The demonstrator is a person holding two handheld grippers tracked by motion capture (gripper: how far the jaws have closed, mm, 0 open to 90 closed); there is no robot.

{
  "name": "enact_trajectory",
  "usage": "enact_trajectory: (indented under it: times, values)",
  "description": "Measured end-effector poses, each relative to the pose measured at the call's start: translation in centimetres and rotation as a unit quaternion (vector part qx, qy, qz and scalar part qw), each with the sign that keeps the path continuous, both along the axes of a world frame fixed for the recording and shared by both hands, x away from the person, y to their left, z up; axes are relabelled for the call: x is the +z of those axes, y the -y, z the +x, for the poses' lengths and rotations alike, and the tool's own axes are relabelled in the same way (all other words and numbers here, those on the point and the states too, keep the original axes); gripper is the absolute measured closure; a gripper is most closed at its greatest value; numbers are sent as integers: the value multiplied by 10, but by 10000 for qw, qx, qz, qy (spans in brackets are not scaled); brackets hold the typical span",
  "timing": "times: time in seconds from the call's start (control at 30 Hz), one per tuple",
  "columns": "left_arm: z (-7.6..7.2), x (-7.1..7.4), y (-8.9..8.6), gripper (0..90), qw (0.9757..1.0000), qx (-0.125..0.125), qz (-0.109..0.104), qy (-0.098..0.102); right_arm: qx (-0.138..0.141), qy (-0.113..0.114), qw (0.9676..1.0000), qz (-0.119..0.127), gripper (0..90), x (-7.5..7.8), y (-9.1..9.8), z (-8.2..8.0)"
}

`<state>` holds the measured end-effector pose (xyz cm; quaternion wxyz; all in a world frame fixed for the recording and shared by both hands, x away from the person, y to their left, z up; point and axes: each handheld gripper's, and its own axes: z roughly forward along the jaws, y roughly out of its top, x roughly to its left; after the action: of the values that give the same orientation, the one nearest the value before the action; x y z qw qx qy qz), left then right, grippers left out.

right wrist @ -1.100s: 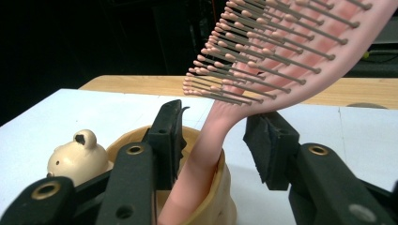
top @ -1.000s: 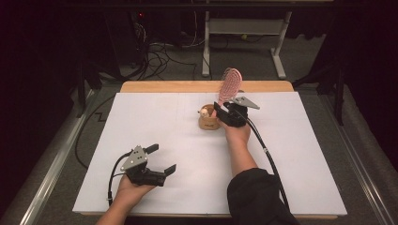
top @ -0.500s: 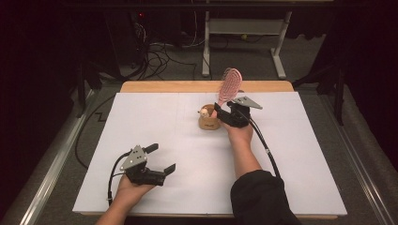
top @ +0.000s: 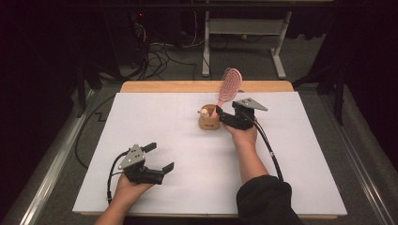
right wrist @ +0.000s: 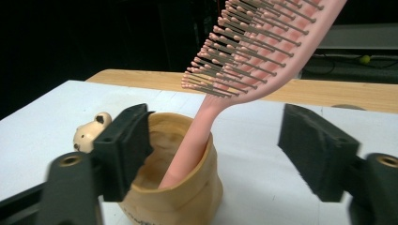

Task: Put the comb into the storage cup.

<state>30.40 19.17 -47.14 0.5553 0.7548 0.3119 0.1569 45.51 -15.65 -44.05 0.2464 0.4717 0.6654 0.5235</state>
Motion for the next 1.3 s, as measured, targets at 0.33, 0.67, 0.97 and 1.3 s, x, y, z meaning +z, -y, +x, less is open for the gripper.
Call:
enact_trajectory:
  times: [0.33,0.67,0.97,1.3]
  values:
    - [1,1,-2,0,10000,31,22,30,73,-14,9999,-71,136,3,4,-16]
    - [2,1,-5,0,9999,112,62,70,145,140,9994,-265,3,7,12,-36]
    - [3,2,-9,0,9999,163,48,-6,298,195,9984,-436,4,1,22,-62]
    - [3,2,-10,0,9998,141,128,-31,514,167,9965,-643,3,-10,33,-94]
